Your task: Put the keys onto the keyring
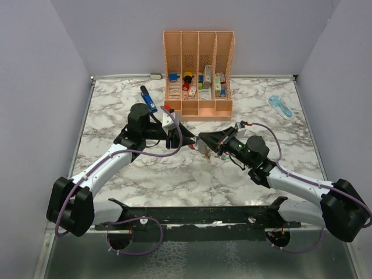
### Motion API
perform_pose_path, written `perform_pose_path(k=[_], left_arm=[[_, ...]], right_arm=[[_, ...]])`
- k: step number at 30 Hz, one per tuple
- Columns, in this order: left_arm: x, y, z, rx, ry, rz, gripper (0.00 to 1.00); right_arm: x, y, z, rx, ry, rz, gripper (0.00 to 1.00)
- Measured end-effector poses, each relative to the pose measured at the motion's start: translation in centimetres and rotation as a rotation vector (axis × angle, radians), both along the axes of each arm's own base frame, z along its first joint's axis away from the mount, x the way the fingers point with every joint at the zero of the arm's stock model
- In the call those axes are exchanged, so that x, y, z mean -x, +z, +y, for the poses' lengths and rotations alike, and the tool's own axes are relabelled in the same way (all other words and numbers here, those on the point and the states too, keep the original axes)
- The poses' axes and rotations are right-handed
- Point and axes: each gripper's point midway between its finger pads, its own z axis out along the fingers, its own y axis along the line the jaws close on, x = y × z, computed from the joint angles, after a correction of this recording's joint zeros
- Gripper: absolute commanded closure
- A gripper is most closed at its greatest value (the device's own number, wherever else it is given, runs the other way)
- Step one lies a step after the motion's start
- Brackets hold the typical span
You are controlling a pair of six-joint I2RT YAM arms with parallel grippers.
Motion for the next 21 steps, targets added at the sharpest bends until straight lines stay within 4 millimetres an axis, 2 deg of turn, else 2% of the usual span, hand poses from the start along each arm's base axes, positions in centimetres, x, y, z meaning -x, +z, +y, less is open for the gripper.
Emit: perform_pose_path(k=[12,15,21], left_arm=[[-0.81,0.85,-0.14,0.008,0.026,-0.030,0.70],[-0.92,0.73,-0.23,0.009,0.022,-0.029,0.76],[-0.28,0.63,-0.28,0.011,-0.016,-0.020,0.94]], right_arm=[[0.23,0.01,0.13,0.002,0.014,-0.003,0.99],[0.23,0.02,0.13,0.001,0.015,-0.004,0.99],[0.24,0.19,0.12,-0.005,0.015,-0.007,0.99]])
